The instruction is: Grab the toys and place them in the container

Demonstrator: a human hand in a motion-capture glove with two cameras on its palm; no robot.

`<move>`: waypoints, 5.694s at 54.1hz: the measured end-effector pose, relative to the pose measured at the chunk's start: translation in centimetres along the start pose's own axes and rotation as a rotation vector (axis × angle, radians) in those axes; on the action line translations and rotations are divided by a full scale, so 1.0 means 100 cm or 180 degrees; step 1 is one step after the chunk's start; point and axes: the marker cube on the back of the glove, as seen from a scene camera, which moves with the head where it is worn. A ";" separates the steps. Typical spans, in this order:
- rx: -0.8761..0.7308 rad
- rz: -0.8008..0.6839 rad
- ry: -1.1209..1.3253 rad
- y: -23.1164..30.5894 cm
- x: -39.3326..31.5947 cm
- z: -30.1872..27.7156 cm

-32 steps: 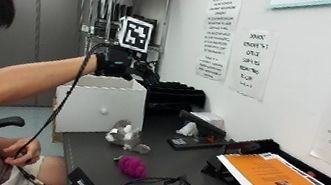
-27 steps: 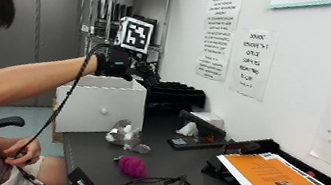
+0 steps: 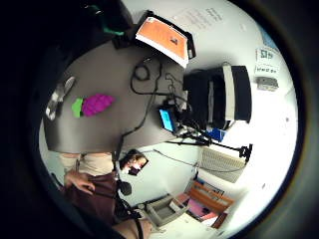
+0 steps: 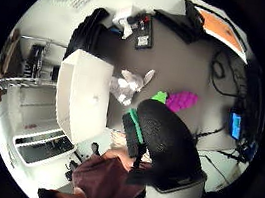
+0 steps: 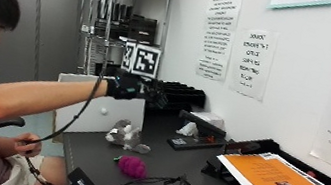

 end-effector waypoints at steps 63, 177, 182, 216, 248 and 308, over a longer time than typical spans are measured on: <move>-0.0304 -0.0340 -0.0496 -0.017 -0.064 0.123; 0.0501 -0.1360 0.0296 -0.014 -0.333 -0.198; 0.0464 -0.1373 0.0252 -0.011 -0.299 -0.188; -0.0770 -0.1797 0.0000 -0.058 -0.208 0.157; 0.0548 -0.1753 -0.0523 -0.090 -0.219 0.234; 0.0674 -0.1165 0.0076 -0.031 -0.252 -0.122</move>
